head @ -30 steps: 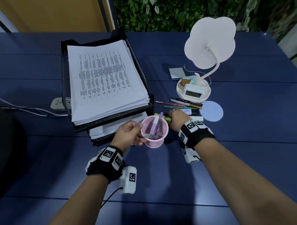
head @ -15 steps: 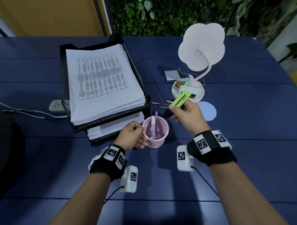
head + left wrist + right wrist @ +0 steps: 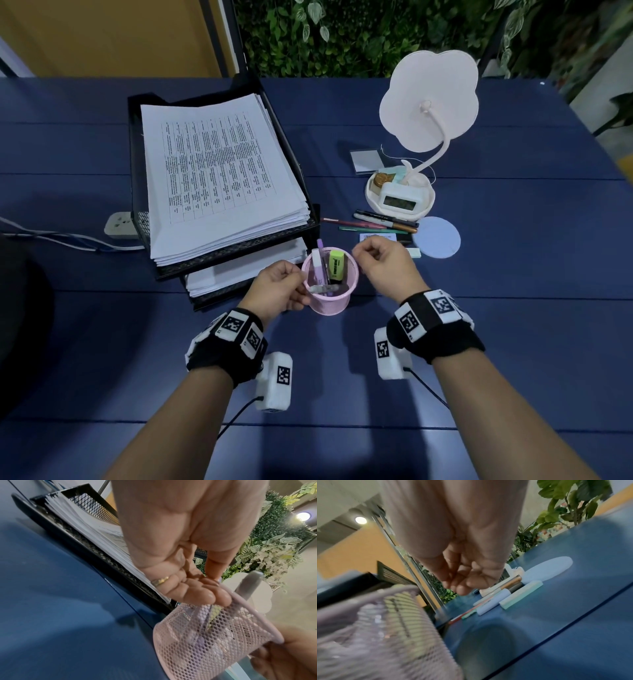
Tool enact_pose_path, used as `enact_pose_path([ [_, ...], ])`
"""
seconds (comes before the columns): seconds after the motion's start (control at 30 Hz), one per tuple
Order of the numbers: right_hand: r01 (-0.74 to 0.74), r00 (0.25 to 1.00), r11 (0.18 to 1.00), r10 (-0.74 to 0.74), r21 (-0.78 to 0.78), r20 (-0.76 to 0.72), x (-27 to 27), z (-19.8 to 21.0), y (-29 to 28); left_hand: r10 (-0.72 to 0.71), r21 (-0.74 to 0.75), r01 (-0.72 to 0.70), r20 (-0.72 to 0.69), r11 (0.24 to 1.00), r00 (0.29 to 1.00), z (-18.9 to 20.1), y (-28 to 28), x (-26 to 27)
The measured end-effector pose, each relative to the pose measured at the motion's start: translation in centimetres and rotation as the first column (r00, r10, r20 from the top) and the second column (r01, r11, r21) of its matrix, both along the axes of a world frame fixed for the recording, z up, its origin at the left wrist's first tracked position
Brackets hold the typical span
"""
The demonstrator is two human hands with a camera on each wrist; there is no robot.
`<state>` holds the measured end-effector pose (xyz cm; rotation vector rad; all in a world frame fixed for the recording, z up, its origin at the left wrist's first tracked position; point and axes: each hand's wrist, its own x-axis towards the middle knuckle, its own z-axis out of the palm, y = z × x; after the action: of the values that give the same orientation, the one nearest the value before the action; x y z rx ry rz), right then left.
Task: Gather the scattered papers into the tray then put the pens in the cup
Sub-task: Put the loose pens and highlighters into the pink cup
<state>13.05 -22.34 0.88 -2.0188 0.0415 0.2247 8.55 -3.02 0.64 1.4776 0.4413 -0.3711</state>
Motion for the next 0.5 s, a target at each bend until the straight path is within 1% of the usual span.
enact_pose_path([
  [0.03,0.030,1.000,0.999,-0.030,-0.020,0.007,0.3,-0.2,-0.3,-0.003,-0.007,0.003,0.003,1.000,1.000,0.0,0.1,0.0],
  [0.07,0.054,0.998,0.995,-0.052,-0.087,0.021,0.7,-0.5,-0.7,-0.007,-0.013,0.007,0.007,1.000,1.000,-0.1,0.1,0.0],
  [0.1,0.069,0.997,0.978,-0.063,-0.197,0.037,1.1,-0.9,-1.2,-0.011,-0.018,0.012,0.011,1.000,1.000,-0.1,0.1,0.0],
  [0.17,0.061,0.998,0.906,-0.052,-0.420,0.033,2.2,-1.8,-2.3,-0.018,-0.025,0.018,0.019,1.000,1.000,-0.3,0.2,0.0],
  [0.23,0.001,1.000,0.819,-0.017,-0.574,-0.022,3.1,-3.0,-3.1,-0.023,-0.026,0.023,0.026,0.999,0.999,-0.5,0.2,0.1],
  [0.3,-0.074,0.997,0.715,0.032,-0.696,-0.073,3.6,-3.8,-3.6,-0.022,-0.026,0.022,0.030,0.999,0.999,-0.6,0.2,0.2],
  [0.33,-0.099,0.995,0.673,0.044,-0.733,-0.094,3.6,-4.1,-3.7,-0.019,-0.027,0.020,0.031,0.999,0.999,-0.7,0.2,0.2],
  [0.37,-0.110,0.993,0.652,0.045,-0.750,-0.106,3.5,-4.3,-3.8,-0.016,-0.029,0.017,0.031,0.999,0.999,-0.7,0.1,0.2],
  [0.43,-0.111,0.993,0.658,0.045,-0.744,-0.108,3.1,-4.6,-4.0,-0.013,-0.030,0.014,0.032,0.999,0.999,-0.7,0.0,0.3],
  [0.5,-0.114,0.993,0.694,0.051,-0.710,-0.110,2.7,-4.8,-4.1,-0.017,-0.029,0.018,0.032,0.999,0.999,-0.7,0.0,0.3],
])
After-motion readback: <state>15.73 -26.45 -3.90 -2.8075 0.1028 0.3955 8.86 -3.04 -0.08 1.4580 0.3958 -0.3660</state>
